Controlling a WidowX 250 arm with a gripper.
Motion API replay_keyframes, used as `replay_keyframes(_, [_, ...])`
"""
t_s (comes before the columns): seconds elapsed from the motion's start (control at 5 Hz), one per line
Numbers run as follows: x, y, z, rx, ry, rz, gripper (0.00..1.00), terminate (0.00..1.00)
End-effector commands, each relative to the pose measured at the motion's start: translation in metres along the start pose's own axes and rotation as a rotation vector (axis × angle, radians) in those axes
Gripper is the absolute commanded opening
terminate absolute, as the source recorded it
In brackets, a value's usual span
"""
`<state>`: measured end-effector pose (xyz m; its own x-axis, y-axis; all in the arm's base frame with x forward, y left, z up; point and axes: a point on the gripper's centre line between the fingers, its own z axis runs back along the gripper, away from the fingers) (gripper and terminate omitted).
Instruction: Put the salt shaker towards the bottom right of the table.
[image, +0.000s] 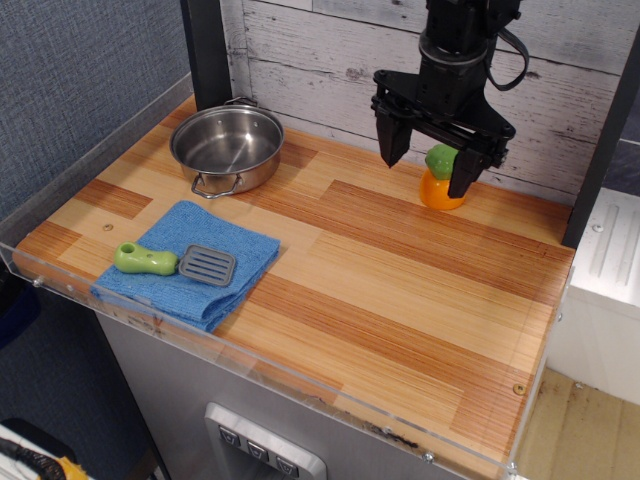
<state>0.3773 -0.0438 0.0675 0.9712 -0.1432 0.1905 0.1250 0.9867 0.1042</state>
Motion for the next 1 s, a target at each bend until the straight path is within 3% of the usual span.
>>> replay_keyframes(0.0, [0.020,0.019,-0.001,-0.055,-0.061,0.061,1.00,0.00])
replay_keyframes(0.2, [0.026,0.027,-0.011,-0.057,-0.056,0.060,1.00,0.00])
replay_keyframes(0.8, [0.052,0.003,-0.029,-0.018,-0.030,0.118,1.00,0.00])
